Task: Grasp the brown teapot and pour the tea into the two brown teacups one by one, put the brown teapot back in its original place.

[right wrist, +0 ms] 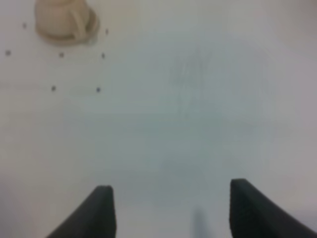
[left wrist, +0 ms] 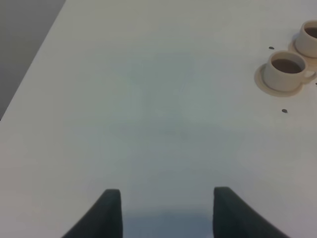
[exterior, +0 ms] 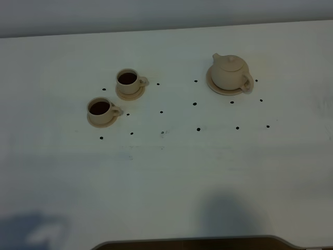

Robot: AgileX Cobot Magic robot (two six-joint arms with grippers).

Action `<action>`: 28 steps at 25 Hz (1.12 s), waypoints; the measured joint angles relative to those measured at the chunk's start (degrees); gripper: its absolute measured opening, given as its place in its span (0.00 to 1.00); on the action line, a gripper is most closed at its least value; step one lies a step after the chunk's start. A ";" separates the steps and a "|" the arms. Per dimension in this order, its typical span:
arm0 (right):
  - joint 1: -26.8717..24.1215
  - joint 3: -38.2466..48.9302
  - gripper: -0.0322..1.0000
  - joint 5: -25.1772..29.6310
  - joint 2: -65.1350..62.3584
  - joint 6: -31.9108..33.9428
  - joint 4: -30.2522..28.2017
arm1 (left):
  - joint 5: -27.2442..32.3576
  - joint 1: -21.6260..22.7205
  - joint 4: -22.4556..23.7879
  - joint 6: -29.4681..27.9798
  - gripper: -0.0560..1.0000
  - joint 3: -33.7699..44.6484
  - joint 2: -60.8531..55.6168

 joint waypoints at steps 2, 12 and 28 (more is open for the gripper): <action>-0.01 0.00 0.51 0.00 -0.62 0.07 0.05 | 0.00 0.00 0.00 0.00 0.47 0.00 0.00; -0.01 0.00 0.51 0.00 -0.74 0.00 0.15 | 0.00 0.00 0.00 0.00 0.47 0.00 0.00; -0.01 0.00 0.51 0.00 -0.74 0.05 0.22 | 0.00 0.00 0.00 0.00 0.47 0.00 0.00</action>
